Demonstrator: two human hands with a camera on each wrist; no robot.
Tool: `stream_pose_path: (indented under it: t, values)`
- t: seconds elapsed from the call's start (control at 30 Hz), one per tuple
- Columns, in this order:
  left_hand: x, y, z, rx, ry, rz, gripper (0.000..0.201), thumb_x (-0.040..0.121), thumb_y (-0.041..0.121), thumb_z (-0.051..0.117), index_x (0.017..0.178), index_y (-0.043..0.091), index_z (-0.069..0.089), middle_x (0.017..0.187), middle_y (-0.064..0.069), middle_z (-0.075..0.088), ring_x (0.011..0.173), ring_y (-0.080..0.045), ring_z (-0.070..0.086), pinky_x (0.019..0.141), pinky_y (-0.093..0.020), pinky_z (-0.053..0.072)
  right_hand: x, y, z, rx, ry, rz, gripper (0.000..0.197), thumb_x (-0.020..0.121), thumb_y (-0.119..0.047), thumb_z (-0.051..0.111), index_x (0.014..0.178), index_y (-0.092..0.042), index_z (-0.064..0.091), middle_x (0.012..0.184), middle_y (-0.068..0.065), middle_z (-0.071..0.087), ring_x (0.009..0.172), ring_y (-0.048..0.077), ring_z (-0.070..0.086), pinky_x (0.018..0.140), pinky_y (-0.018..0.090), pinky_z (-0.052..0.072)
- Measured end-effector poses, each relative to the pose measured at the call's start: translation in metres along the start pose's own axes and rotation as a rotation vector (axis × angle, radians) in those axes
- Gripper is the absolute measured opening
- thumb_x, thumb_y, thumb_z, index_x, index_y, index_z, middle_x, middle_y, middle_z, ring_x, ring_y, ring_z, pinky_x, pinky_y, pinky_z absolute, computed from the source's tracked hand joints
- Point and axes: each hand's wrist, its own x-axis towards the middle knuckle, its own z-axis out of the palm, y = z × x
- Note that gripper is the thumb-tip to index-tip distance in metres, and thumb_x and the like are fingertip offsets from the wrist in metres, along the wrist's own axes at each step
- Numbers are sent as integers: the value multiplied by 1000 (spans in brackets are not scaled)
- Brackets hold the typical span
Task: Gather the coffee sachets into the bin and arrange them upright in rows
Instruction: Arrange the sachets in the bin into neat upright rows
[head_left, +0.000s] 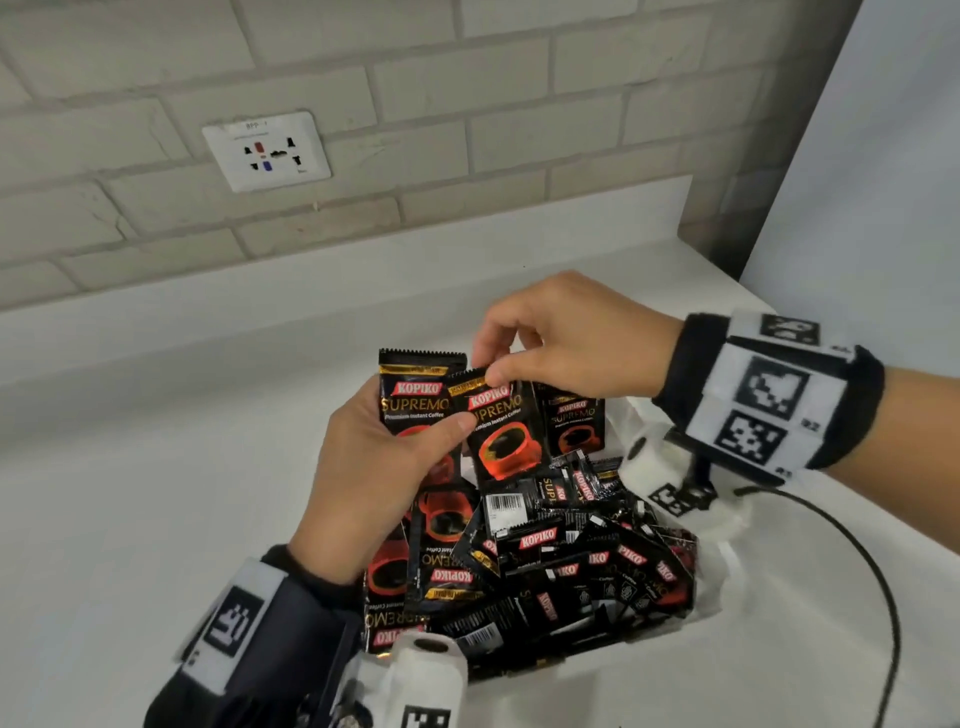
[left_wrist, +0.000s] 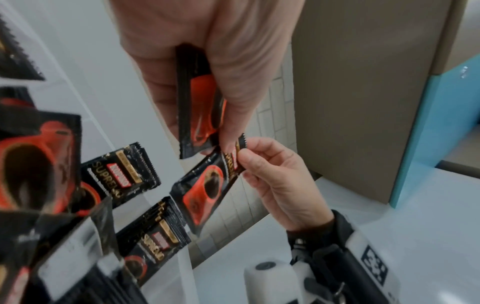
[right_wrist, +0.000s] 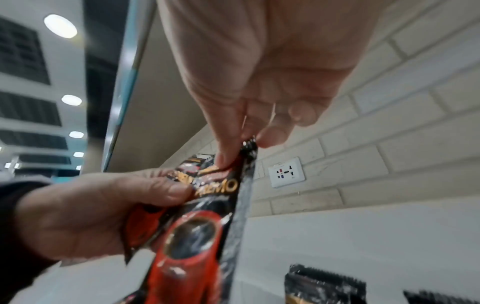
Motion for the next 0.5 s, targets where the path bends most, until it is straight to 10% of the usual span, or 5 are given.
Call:
stream_pose_path:
  t: [0.2,0.5]
  values:
    - [6,3,-26,5,67,21,8,84,18,62,87,24,62,75,8,73,64,-6,68,56,-16,54,28,13,2,-142,-42,121,7,81,-18,69,88,-19,68,69,-18,54,65,-4,51,60,1,37]
    - [9,13,-47,-15,104,15,25,98,24,39,84,21,60,57,12,67,52,4,61,44,-5,41,50,26,38,-399,-168,163,6,86,-14,59,85,-16,65,82,-6,58,82,15,58,73,28,48]
